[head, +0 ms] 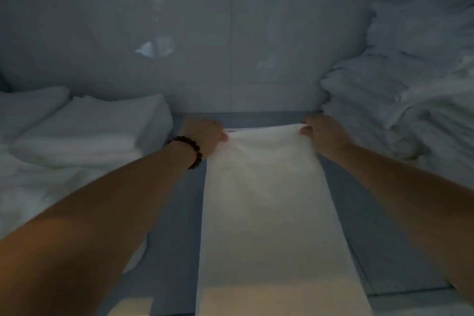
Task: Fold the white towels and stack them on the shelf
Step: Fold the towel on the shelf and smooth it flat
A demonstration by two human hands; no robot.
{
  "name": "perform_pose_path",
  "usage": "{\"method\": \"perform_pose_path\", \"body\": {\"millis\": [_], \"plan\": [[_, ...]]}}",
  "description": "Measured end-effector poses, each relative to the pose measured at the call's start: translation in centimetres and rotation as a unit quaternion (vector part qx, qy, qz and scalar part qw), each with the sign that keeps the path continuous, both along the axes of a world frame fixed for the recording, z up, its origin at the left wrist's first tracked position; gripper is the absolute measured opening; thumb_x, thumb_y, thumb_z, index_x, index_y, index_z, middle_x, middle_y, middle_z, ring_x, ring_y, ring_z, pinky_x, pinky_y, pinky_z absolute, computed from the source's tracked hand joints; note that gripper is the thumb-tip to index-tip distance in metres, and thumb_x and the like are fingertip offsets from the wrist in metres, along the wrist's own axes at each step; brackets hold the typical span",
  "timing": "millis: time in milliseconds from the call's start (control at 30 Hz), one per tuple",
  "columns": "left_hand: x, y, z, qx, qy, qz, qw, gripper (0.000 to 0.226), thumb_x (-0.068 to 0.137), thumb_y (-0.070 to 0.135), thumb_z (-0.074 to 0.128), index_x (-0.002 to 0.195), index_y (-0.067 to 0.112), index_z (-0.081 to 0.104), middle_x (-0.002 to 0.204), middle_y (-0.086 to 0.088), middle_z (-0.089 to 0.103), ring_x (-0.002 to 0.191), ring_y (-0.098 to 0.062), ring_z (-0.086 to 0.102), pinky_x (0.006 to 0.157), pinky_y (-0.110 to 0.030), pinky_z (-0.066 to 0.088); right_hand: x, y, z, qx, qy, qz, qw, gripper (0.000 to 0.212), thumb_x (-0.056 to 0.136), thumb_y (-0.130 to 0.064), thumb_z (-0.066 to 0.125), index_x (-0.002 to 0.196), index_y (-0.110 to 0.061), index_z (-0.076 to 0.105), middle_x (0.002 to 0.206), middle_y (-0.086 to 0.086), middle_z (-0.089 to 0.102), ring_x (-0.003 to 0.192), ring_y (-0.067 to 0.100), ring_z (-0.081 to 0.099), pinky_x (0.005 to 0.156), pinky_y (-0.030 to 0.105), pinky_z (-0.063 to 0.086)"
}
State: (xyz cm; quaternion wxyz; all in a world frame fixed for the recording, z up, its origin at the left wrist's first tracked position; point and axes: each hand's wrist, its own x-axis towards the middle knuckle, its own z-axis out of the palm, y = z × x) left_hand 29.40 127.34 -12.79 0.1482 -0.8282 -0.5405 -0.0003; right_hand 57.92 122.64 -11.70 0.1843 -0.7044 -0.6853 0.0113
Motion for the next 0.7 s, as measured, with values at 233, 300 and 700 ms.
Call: {"method": "perform_pose_path", "body": {"millis": [233, 300, 700], "plan": [[1.6, 3.3, -6.8, 0.037, 0.02, 0.111, 0.993, 0.033, 0.095, 0.013, 0.028, 0.122, 0.01, 0.046, 0.124, -0.009, 0.049, 0.113, -0.026, 0.045, 0.091, -0.039, 0.036, -0.2, 4.0, -6.7, 0.051, -0.01, 0.033, 0.998, 0.03, 0.097, -0.014, 0.045, 0.123, -0.003, 0.054, 0.126, 0.019, 0.053, 0.114, 0.032, 0.05, 0.091, 0.035, 0.038], [2.6, 2.4, -7.5, 0.035, -0.028, 0.109, 0.993, 0.034, 0.091, 0.009, 0.031, 0.122, 0.01, 0.047, 0.125, -0.01, 0.047, 0.114, -0.027, 0.044, 0.094, -0.04, 0.035, -1.0, 3.1, -7.3, 0.061, -0.033, 0.068, 0.995, 0.037, 0.097, -0.019, 0.047, 0.132, -0.006, 0.05, 0.138, 0.015, 0.046, 0.126, 0.03, 0.042, 0.105, 0.037, 0.032], [5.6, 0.7, -11.8, -0.151, -0.119, 0.026, 0.981, 0.074, 0.077, 0.077, -0.004, 0.144, 0.046, -0.008, 0.158, 0.006, -0.011, 0.144, -0.025, -0.012, 0.113, -0.054, -0.008, -4.3, 2.9, -11.7, -0.149, -0.116, 0.059, 0.98, 0.061, 0.091, -0.065, 0.006, 0.147, -0.042, -0.002, 0.159, -0.008, -0.008, 0.146, 0.019, -0.009, 0.116, 0.054, -0.004]]}}
